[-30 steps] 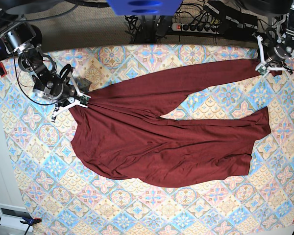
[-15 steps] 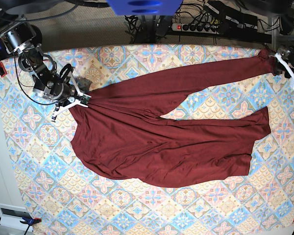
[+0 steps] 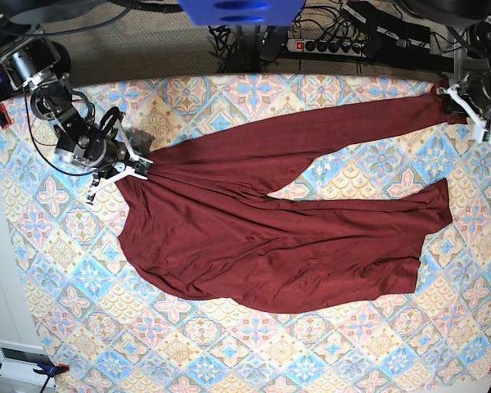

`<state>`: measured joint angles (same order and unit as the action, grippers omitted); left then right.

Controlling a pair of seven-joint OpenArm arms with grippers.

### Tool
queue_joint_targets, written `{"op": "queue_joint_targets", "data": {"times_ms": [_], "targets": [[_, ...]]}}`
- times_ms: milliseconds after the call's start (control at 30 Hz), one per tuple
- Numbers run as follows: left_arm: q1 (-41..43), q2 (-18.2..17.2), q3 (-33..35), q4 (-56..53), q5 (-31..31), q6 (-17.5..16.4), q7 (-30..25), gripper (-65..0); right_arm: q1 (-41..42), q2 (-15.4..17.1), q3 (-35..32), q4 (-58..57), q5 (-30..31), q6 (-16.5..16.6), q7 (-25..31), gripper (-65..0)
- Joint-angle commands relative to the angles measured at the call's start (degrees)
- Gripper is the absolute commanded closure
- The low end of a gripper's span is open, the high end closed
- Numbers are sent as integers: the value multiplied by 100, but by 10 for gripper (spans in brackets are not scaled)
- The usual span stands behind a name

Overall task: Layout the t-shirt on the table in an organized manner, then fold the t-shirt properly
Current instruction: 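Pull the shirt ends apart with both grippers to flatten it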

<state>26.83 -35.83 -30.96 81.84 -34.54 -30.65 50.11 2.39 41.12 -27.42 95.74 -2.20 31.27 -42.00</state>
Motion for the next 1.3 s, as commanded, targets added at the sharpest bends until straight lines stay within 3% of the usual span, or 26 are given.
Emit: {"op": "queue_joint_targets", "data": {"times_ms": [0, 167, 267, 567, 767, 933, 1100, 1267], "targets": [[-15, -148, 24, 75, 30, -7, -83, -224, 99, 112, 74, 92, -22, -19, 28, 0], [-340, -69, 191, 66, 153, 2, -101, -1, 117, 129, 74, 83, -22, -19, 11, 0], [-701, -17, 191, 66, 356, 2, -101, -17, 90, 138, 214, 39, -22, -19, -7, 0], [-1333, 89, 217, 101, 400, 2, -66, -2, -622, 165, 1542, 21, -22, -19, -16, 0], [-1369, 98, 270, 110, 373, -7, -57, -4, -894, 419, 1656, -102, -22, -19, -16, 0], [-1210, 45, 876, 110, 417, -16, -57, -4, -965, 419, 1691, -128, -22, -19, -16, 0], [-454, -421, 1184, 594, 426, -25, -101, -5, -965, 419, 1674, -128, -22, -19, -16, 0], [-252, -817, 1263, 778, 444, -25, -110, -5, -965, 402, 1674, -84, -22, -19, -16, 0]]}}
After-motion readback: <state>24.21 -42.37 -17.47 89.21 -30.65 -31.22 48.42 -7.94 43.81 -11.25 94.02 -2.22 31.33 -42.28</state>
